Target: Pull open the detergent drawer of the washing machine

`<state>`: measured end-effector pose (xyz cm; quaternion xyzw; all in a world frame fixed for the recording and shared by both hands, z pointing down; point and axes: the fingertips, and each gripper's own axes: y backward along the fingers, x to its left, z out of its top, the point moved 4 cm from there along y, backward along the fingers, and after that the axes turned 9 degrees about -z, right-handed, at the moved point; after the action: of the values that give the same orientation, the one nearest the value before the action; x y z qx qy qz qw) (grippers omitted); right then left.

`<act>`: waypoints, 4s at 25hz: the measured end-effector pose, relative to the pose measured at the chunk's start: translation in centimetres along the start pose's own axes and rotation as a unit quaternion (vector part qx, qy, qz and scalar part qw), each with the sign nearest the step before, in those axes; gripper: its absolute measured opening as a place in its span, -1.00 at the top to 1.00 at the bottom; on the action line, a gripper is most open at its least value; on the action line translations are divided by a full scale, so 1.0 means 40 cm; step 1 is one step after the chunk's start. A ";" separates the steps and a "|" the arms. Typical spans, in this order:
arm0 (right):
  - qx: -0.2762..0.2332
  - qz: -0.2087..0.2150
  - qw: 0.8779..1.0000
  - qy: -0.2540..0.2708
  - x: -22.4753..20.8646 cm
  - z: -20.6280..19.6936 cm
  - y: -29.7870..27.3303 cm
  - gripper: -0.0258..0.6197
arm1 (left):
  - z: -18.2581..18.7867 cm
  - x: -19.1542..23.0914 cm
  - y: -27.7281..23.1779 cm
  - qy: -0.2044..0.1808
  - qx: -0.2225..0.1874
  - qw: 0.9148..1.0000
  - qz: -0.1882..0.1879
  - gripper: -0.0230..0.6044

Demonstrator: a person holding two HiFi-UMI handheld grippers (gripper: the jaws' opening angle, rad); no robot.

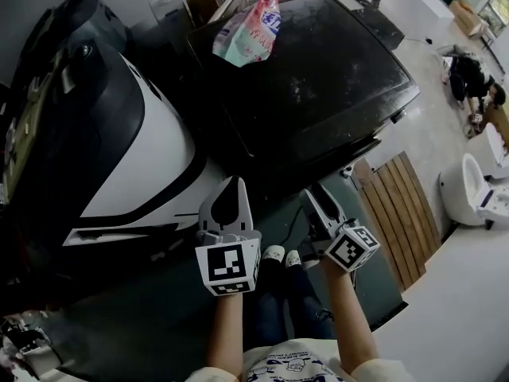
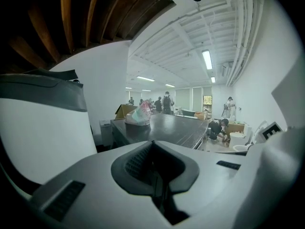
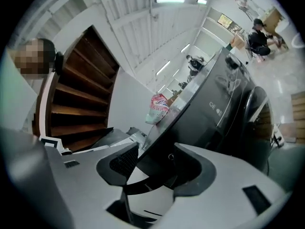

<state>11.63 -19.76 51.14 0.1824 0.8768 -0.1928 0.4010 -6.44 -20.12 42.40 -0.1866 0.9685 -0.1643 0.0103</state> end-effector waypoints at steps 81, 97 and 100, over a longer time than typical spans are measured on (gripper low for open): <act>-0.028 0.200 0.948 -0.247 -0.211 -0.131 -0.162 0.35 | -0.211 -0.010 -0.075 0.019 0.069 0.997 0.013 0.89; -0.022 0.189 0.953 -0.236 -0.215 -0.139 -0.110 0.37 | -0.209 -0.047 -0.045 0.018 0.064 0.998 0.007 0.89; -0.021 0.185 0.954 -0.237 -0.215 -0.141 -0.096 0.37 | -0.205 -0.055 -0.036 0.017 0.062 0.998 0.006 0.89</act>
<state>11.50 -21.75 61.91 0.2816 0.7113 -0.1342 0.6298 -4.54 -18.02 50.52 -0.1768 0.9577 -0.2268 0.0064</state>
